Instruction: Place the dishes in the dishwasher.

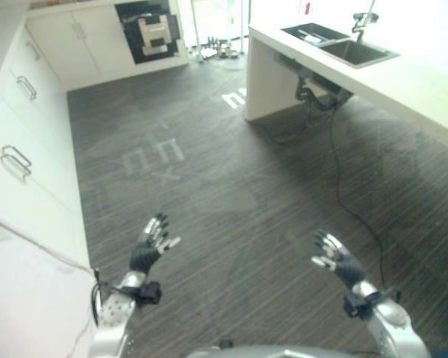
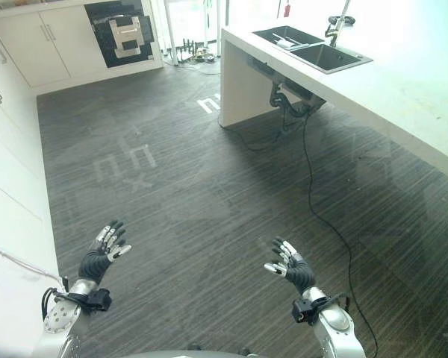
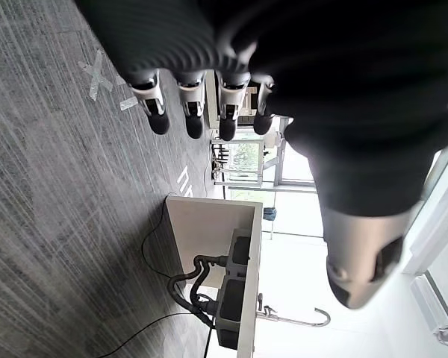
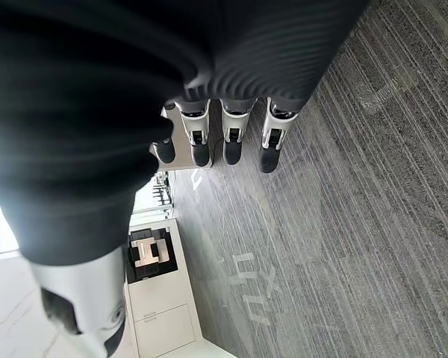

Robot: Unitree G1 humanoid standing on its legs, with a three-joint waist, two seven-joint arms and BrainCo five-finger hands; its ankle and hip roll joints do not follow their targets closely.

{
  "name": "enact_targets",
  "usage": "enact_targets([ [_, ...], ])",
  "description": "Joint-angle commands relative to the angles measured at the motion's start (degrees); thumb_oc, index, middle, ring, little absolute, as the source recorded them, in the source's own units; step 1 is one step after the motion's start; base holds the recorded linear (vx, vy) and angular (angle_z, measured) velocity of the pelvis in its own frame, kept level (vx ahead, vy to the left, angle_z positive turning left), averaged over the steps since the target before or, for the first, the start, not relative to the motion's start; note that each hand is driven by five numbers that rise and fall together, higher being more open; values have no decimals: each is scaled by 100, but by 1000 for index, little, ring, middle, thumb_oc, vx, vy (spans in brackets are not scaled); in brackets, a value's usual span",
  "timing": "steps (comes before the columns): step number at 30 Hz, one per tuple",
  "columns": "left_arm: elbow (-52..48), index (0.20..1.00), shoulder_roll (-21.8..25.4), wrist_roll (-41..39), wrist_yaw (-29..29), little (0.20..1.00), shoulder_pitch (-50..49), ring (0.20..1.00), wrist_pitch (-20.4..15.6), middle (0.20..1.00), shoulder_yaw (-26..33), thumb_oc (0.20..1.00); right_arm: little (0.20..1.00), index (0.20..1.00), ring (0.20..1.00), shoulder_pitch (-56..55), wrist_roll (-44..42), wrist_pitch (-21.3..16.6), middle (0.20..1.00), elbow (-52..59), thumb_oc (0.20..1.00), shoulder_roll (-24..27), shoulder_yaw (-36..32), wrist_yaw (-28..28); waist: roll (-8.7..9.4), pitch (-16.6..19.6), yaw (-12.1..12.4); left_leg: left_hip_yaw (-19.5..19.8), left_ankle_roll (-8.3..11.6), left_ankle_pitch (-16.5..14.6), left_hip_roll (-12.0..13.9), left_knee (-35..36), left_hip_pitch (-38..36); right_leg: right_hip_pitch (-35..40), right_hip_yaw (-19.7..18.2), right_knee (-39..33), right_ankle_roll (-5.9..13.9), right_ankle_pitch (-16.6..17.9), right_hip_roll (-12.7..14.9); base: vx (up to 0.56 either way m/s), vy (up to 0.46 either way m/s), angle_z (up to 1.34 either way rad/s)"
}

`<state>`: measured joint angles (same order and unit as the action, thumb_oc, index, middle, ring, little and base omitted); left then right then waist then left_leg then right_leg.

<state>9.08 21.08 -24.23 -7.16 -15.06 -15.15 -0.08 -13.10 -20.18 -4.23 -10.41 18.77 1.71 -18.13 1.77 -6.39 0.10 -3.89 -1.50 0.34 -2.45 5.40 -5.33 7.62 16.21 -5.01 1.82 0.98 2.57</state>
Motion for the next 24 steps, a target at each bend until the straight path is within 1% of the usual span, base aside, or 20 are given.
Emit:
enact_targets([
  [1, -351, 1000, 111, -462, -253, 1000, 251, 1000, -234, 1000, 81, 1000, 1000, 1000, 1000, 309, 0, -326, 1000, 362, 1000, 358, 29, -42, -67, 110, 2, -527, 397, -357, 350, -40, -269, 35, -25, 1, 496, -127, 116, 0, 0, 0],
  [3, -392, 1000, 97, -643, -422, 1000, 204, 1000, -315, 1000, 80, 1000, 1000, 1000, 1000, 266, -6, -368, 1000, 356, 1000, 337, 27, -59, -71, 106, -4, -539, 395, -362, 355, -40, -277, 42, -12, 2, 495, -133, 115, 0, 0, 0],
  [5, -416, 1000, 87, -662, -414, 1000, 224, 1000, -356, 1000, 67, 1000, 1000, 1000, 1000, 279, -88, -405, 1000, 377, 1000, 331, 25, -56, -73, 101, -10, -544, 392, -366, 362, -40, -283, 41, -17, 4, 491, -138, 114, 0, 0, 0],
  [10, -449, 1000, 83, -671, -321, 1000, 248, 1000, -440, 1000, 60, 1000, 1000, 1000, 1000, 287, 20, -448, 1000, 567, 1000, 365, 45, 58, -63, 74, -34, -533, 378, -384, 362, -40, -314, 52, -68, 17, 465, -168, 81, 5, -10, 0],
  [12, -493, 1000, 81, -802, -333, 1000, 251, 1000, -449, 1000, 103, 1000, 1000, 1000, 1000, 244, -51, -458, 1000, 609, 1000, 387, 24, 43, -58, 64, -60, -547, 383, -382, 381, -40, -332, 52, -90, 29, 451, -188, 60, 22, -87, -1],
  [16, -541, 1000, 37, -840, -287, 1000, 277, 1000, -493, 1000, 103, 1000, 1000, 1000, 1000, 261, -30, -512, 1000, 599, 1000, 364, 77, 54, -68, 25, -71, -558, 407, -338, 411, -45, -387, 64, -128, 38, 377, -242, -21, 15, -146, -1],
  [17, -544, 1000, 45, -811, -248, 1000, 277, 1000, -503, 1000, 92, 1000, 1000, 1000, 1000, 277, -64, -517, 1000, 593, 1000, 376, 77, 61, -64, -4, -70, -570, 425, -337, 407, -146, -376, 68, -140, 48, 345, -256, -33, -20, -132, -1],
  [18, -524, 1000, 51, -877, -196, 1000, 301, 1000, -542, 1000, 81, 1000, 1000, 1000, 1000, 325, -94, -488, 1000, 597, 1000, 416, 75, 59, -25, -54, -66, -577, 459, -421, 388, -558, -227, 58, -144, 62, 300, -255, -2, -43, -124, 0],
  [19, -510, 1000, 26, -1039, -176, 1000, 323, 1000, -607, 1000, 93, 1000, 1000, 1000, 1000, 375, -75, -488, 1000, 604, 1000, 461, 70, 35, 60, -150, -41, -592, 491, -457, 381, -1295, 107, 55, -144, 85, 236, -246, 90, -67, -141, 5],
  [20, -522, 1000, 1, -1132, -160, 1000, 334, 1000, -647, 1000, 121, 1000, 1000, 1000, 1000, 417, -43, -503, 1000, 609, 1000, 507, 72, 19, 125, -248, 5, -499, 570, -312, 429, -2153, 609, 35, -143, 109, 152, -231, 138, -91, -158, 5],
  [21, -511, 1000, -27, -1151, -159, 1000, 321, 1000, -736, 1000, 173, 1000, 1000, 1000, 1000, 459, 5, -548, 1000, 601, 1000, 561, 87, 2, 179, -354, 43, -392, 595, -227, 394, -2982, 1072, -27, -149, 178, 75, -219, 180, -83, -141, 15],
  [22, -486, 1000, -62, -1154, -158, 1000, 307, 1000, -817, 1000, 228, 1000, 1000, 1000, 1000, 492, 34, -621, 1000, 569, 1000, 589, 101, -50, 184, -434, 61, -366, 549, -261, 365, -3435, 1347, -102, -151, 282, 24, -233, 196, -44, -91, 10],
  [23, -454, 1000, -103, -1145, -152, 1000, 298, 1000, -866, 1000, 256, 1000, 1000, 1000, 1000, 512, 37, -669, 1000, 536, 1000, 589, 93, -80, 179, -499, 74, -405, 524, -249, 407, -3453, 1430, -116, -162, 355, 12, -252, 183, 68, -10, -2],
  [24, -408, 1000, -127, -1150, -148, 1000, 293, 1000, -842, 1000, 274, 1000, 1000, 1000, 1000, 548, 57, -689, 1000, 499, 1000, 574, 86, -39, 129, -577, 90, -577, 558, -128, 563, -3020, 1419, -63, -184, 393, 38, -316, 119, 171, 56, -23],
])
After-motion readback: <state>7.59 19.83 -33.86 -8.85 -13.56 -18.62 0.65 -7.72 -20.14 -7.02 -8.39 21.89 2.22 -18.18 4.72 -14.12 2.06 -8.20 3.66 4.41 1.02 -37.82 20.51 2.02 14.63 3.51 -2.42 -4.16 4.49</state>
